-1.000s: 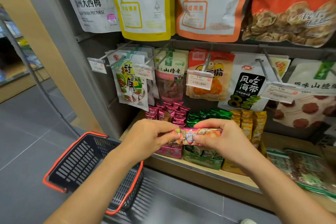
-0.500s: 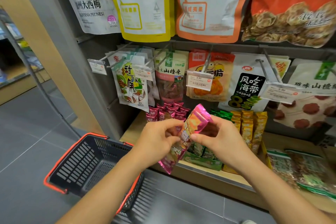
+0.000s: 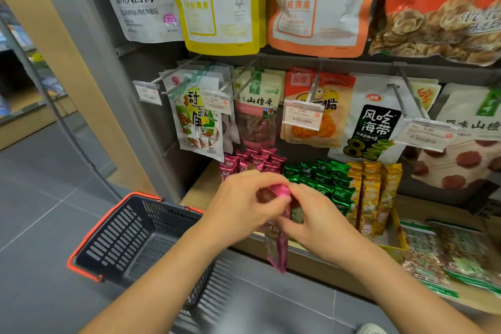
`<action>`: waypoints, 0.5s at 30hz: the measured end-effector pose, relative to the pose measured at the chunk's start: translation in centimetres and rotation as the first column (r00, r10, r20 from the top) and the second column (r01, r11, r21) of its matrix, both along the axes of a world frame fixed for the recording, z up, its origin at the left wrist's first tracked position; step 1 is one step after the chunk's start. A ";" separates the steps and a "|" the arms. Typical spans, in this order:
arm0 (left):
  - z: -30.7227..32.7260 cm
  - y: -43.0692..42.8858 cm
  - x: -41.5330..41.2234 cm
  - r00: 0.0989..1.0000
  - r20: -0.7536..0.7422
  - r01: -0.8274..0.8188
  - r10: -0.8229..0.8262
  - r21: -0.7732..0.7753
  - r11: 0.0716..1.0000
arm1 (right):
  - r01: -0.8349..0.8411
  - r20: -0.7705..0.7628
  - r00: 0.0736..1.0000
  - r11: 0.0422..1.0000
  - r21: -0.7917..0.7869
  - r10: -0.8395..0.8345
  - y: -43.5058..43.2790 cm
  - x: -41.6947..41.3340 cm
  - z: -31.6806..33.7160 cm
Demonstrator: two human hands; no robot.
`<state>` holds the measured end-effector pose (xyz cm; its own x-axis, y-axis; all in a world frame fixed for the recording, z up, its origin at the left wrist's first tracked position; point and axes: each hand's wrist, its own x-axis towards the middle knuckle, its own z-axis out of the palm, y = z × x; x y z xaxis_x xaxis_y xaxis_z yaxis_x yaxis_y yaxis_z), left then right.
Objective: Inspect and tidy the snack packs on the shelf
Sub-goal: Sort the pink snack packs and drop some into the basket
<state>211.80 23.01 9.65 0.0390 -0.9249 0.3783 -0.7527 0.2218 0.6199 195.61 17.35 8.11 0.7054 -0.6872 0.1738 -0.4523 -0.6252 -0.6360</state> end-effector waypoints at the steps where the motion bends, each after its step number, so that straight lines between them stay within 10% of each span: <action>1: 0.2 -0.1 0.2 0.992 -0.118 -0.043 0.043 0.003 0.999 | -0.002 0.027 1.000 0.999 0.052 0.001 0.0 0.1 -0.1; 6: 1.5 -0.6 2.6 0.610 -0.736 -0.243 0.293 0.179 0.954 | -0.080 -0.067 0.994 0.983 0.163 0.091 0.2 -0.1 -1.3; 15: 0.8 -0.8 4.1 0.317 -0.831 -0.339 0.457 0.351 0.873 | -0.135 -0.033 0.990 0.990 0.037 0.136 0.8 0.1 -0.9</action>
<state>215.85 22.22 10.47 0.6613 -0.7248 -0.1934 0.2347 -0.0449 0.9710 195.73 18.16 7.24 0.7978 -0.5898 0.1249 -0.3872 -0.6601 -0.6437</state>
